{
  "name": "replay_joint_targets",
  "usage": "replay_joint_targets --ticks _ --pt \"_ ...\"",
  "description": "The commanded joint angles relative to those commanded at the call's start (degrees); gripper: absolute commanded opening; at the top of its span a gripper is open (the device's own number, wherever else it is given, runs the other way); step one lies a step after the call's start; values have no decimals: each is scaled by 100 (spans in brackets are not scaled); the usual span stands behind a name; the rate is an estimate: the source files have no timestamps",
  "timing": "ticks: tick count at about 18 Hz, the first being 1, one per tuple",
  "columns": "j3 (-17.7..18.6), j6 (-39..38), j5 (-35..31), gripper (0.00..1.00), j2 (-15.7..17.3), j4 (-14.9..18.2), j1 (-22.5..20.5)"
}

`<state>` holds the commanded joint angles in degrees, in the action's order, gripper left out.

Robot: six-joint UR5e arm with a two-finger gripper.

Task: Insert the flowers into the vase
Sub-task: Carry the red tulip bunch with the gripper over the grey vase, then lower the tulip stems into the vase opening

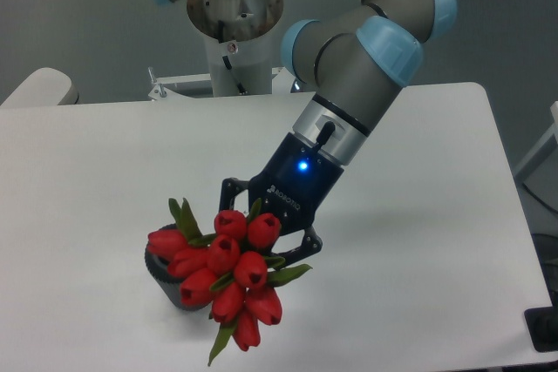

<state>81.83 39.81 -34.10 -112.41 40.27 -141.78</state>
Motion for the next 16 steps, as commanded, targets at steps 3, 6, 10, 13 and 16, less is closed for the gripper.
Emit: replay_joint_targets --ticks 3,6,10,13,16 --pt "0 -26 122 29 61 -89 71" --pt "0 -35 465 29 79 -80 89" --pt "35 -114 676 30 202 -80 89" --pt "96 -132 712 31 369 -80 150" --pt "237 -132 712 31 492 -89 238"
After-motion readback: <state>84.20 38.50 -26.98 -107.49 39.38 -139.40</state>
